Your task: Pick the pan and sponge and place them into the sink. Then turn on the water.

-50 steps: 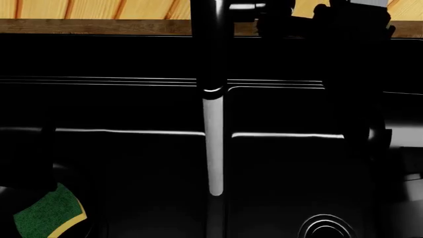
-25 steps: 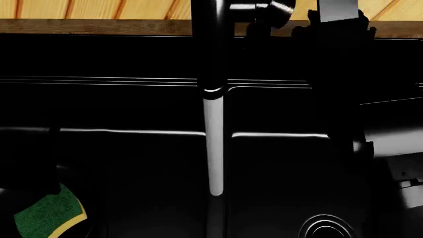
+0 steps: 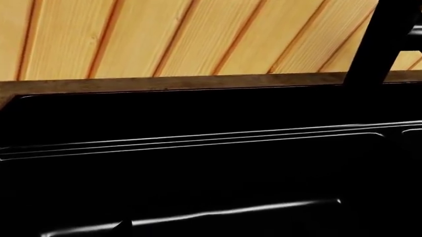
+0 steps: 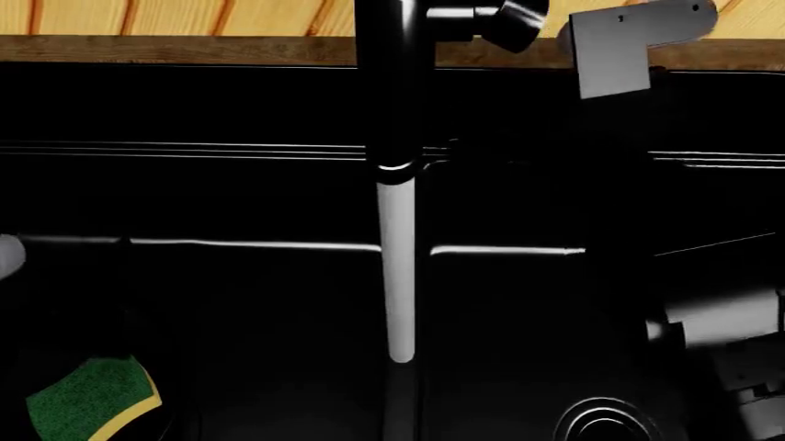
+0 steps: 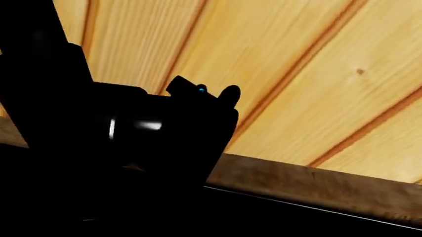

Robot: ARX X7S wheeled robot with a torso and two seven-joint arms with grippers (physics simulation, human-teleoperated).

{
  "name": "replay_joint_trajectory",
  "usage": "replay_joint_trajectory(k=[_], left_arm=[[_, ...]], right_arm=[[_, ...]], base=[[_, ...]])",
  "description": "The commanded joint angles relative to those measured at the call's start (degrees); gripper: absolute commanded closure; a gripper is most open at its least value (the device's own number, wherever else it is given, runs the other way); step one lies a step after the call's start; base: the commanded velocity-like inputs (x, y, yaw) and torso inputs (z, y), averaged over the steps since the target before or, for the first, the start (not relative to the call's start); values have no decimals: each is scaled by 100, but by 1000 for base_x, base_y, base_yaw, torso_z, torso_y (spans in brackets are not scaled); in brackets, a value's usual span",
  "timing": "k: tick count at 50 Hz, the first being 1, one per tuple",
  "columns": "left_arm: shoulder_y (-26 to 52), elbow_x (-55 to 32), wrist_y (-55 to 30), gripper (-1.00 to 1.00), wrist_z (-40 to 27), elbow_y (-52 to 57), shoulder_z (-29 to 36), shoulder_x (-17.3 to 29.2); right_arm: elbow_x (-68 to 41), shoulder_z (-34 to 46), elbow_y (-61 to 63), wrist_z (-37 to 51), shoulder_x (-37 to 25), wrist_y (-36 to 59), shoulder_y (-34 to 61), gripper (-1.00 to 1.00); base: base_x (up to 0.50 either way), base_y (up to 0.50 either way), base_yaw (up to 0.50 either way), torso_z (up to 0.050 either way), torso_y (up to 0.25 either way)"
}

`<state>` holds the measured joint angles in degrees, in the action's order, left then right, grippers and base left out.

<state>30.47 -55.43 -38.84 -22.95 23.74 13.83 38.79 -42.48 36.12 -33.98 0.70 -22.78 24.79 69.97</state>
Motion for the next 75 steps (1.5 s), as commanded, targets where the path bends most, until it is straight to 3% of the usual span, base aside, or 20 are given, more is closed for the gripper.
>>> replay_joint_trajectory(k=[1, 6, 14, 29, 36, 56, 75], left_arm=[[143, -156, -125, -100, -84, -21, -97, -40], [283, -345, -320, -100, -215, 81, -165, 54], [518, -711, -580, -100, -363, 143, -290, 148], [988, -1312, -1022, -100, -513, 110, -449, 351], [1003, -1639, -1133, -100, -673, 269, -691, 588], [1991, -2492, -1759, -100, -1124, 371, -906, 1131], [2854, -2857, -2152, -100, -1324, 144, -816, 1309]], right_arm=[[-878, -449, 2601, 1101, -1115, 847, -890, -100], [-1498, -786, 3703, 1561, -1782, 1295, -1258, -100], [-2388, -1400, 4407, 1817, -2553, 1597, -1498, -100], [-3561, -2366, 5171, 2077, -3734, 1618, -2167, -100], [-3982, -2571, 5215, 2112, -4102, 1890, -1805, -100], [-3271, -2597, 5411, 2190, -4068, 1524, -1939, -100], [-2724, -2798, 5603, 2113, -4007, 890, -2404, -100]], base=[[0, 0, 0, 0, 0], [0, 0, 0, 0, 0], [0, 0, 0, 0, 0], [0, 0, 0, 0, 0], [0, 0, 0, 0, 0], [0, 0, 0, 0, -1], [0, 0, 0, 0, 0]])
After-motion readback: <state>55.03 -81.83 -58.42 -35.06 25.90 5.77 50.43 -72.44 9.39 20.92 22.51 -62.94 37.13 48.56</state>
